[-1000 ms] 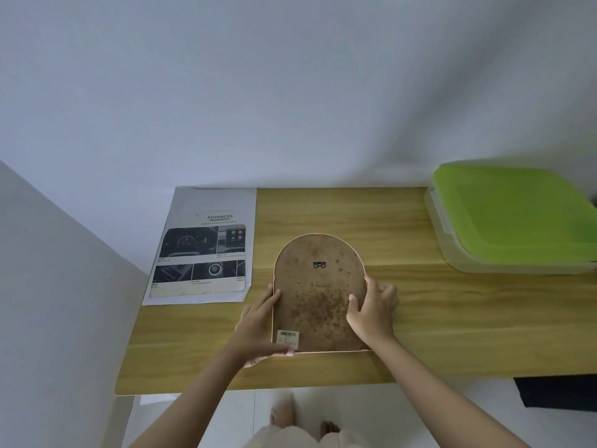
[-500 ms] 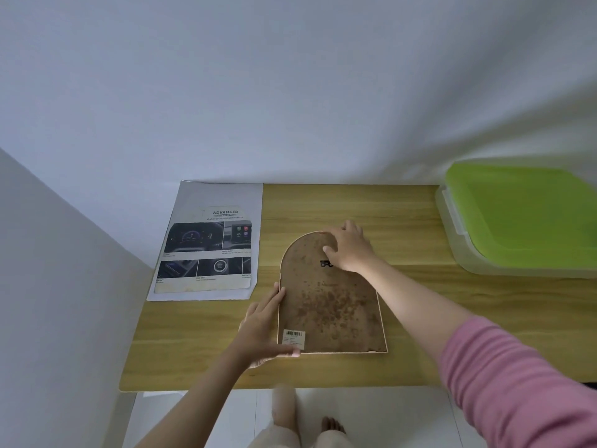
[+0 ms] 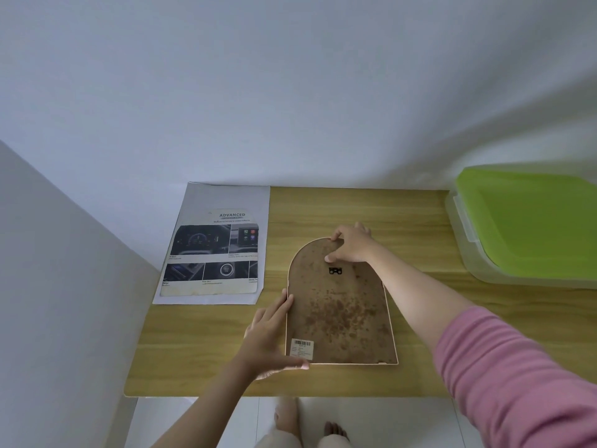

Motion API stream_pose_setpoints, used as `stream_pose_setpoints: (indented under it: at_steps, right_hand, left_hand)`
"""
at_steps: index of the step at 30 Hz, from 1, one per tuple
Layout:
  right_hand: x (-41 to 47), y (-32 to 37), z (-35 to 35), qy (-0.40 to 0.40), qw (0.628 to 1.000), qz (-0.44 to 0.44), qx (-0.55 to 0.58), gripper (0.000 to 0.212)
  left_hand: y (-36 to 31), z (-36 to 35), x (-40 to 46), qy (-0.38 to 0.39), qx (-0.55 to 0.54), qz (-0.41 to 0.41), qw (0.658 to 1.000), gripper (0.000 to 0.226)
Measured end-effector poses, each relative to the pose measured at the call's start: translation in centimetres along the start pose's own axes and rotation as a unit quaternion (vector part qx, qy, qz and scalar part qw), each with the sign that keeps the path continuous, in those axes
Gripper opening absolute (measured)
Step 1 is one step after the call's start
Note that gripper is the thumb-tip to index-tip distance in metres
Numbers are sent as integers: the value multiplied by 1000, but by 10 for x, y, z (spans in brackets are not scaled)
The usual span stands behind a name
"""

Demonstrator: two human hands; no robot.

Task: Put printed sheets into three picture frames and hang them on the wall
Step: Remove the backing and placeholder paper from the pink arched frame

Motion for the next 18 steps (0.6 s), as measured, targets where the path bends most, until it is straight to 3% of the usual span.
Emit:
stream_pose_setpoints:
  at_steps: [18]
  right_hand:
    - [7, 0, 4, 21, 999, -1, 32, 55]
  left_hand:
    - [-1, 3, -1, -13, -7, 0, 1000, 131]
Point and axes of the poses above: each hand's wrist, its own x-axis towards the middle knuckle, its own z-axis out of the back of the hand, y = z × x, the point moved 8 cm from there along x, towards the middle knuckle, and after that the axes turned 2 degrees about x, right-handed, at the moved point
